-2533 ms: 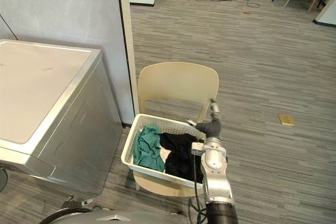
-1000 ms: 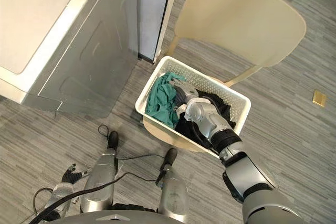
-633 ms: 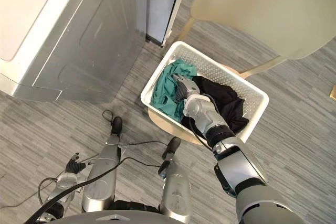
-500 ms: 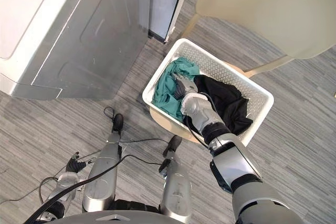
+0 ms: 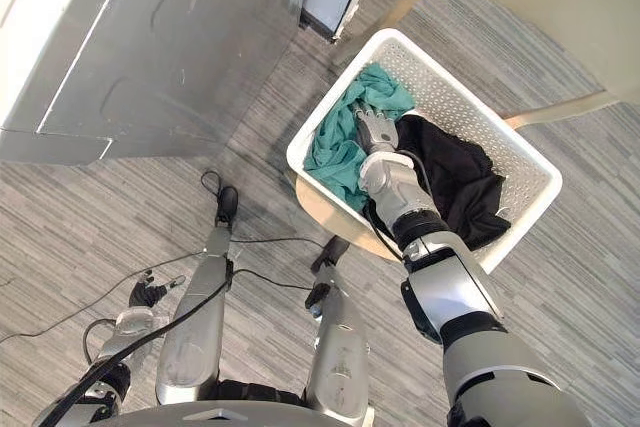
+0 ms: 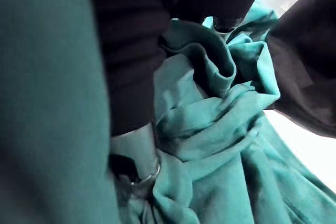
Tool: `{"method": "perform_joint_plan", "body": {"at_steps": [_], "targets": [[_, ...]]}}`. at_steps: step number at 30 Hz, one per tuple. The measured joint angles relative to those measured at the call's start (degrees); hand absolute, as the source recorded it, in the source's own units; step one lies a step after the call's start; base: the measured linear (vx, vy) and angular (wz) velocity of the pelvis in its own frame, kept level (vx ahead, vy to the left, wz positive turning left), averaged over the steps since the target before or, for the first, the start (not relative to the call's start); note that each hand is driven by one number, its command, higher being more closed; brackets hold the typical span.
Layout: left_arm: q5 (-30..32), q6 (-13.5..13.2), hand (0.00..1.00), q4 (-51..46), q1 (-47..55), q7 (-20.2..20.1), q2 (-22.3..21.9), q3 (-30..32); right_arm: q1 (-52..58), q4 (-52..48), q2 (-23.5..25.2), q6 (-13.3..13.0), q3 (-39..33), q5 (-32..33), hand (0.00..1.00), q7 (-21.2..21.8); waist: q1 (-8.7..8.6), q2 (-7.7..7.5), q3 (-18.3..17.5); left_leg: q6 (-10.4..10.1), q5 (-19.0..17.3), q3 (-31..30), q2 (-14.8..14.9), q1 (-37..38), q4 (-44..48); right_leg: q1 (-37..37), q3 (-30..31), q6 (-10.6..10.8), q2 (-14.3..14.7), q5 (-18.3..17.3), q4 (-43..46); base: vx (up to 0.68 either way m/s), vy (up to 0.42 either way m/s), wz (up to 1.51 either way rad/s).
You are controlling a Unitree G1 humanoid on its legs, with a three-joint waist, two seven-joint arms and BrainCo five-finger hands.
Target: Pick up the laundry basket with both hands and put the clothes into the washing machine.
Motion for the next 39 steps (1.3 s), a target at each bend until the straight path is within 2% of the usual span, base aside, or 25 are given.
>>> {"method": "perform_joint_plan", "body": {"at_steps": [9,17,25,28,31,35,37,38,39], "targets": [[-1.1,0.1,0.00,0.0,-0.3,0.5,-0.6,0.7,-0.2,0.1,1.6,0.5,-2.7,0.4,1.00,-1.4,-0.04,-0.15,-0.1,-0.2,1.1,0.1,0.1,-0.3,-1.0,-1.1,0.2,-0.1,-0.1,0.3,0.4,0.00,-0.010,0.00],[-2.3,0.0,0.00,0.0,-1.0,1.3,0.1,-1.5,-0.1,0.2,2.8,1.4,-3.6,1.1,1.00,-1.8,-0.21,-0.23,-0.1,0.0,1.4,0.1,0.1,-0.2,-1.0,-1.0,0.4,0.3,0.0,1.1,0.1,0.01,-0.029,-0.01],[-3.3,0.1,0.00,0.5,-1.0,1.6,0.4,-2.0,1.0,1.9,5.8,1.4,-8.1,7.9,1.00,-2.7,-0.73,-0.37,-0.3,0.1,1.5,0.9,0.1,1.4,-1.0,0.4,1.1,0.2,0.1,1.7,-0.5,0.00,-0.039,-0.03],[-3.3,0.1,0.00,0.8,-1.0,1.9,0.4,-2.0,2.5,2.3,7.4,1.1,-12.5,15.1,1.00,-3.2,-0.72,-0.49,-0.3,0.2,1.6,1.4,0.1,2.5,-1.5,1.0,1.2,0.1,0.0,1.7,-0.6,0.00,-0.041,-0.03],[-3.4,0.2,0.00,1.2,-1.0,2.1,0.4,-0.7,3.8,2.3,10.0,-0.1,-20.0,24.8,1.00,-4.6,-0.96,-0.69,-0.6,0.2,1.7,1.7,0.1,3.2,-1.9,1.3,1.5,0.1,0.0,1.7,-0.6,-0.01,-0.041,-0.03],[-4.5,0.5,0.00,1.1,-1.0,2.3,0.0,2.2,6.7,2.5,14.0,-3.2,-28.1,42.4,1.00,-5.4,-1.36,-1.76,-1.8,0.2,1.7,2.3,0.1,4.6,-2.5,2.1,1.9,0.3,-0.1,1.8,-0.6,0.02,-0.052,-0.04],[-5.5,0.4,0.00,0.8,-1.0,2.4,-0.9,3.6,8.9,2.4,16.0,-5.7,-31.1,53.0,1.00,-5.4,-1.32,-1.97,-2.1,0.2,1.7,2.9,0.0,6.0,-2.9,2.6,2.5,0.4,-0.3,1.6,0.0,0.02,-0.046,-0.07],[-5.6,0.4,0.00,0.7,-1.0,2.4,-1.0,4.0,9.3,2.3,16.3,-6.2,-31.6,54.6,1.00,-5.4,-1.36,-1.95,-2.2,0.2,1.7,3.0,0.0,6.1,-2.9,2.6,2.6,0.4,-0.4,1.4,0.3,0.00,-0.044,-0.05],[-5.9,0.3,0.00,0.5,-1.0,2.3,-1.3,4.4,10.1,2.3,16.8,-7.4,-32.4,59.0,1.00,-5.0,-1.64,-1.95,-2.3,0.2,1.7,2.9,-0.1,6.2,-2.9,2.5,2.5,0.5,-0.5,1.0,0.7,0.00,-0.038,0.01]]}}
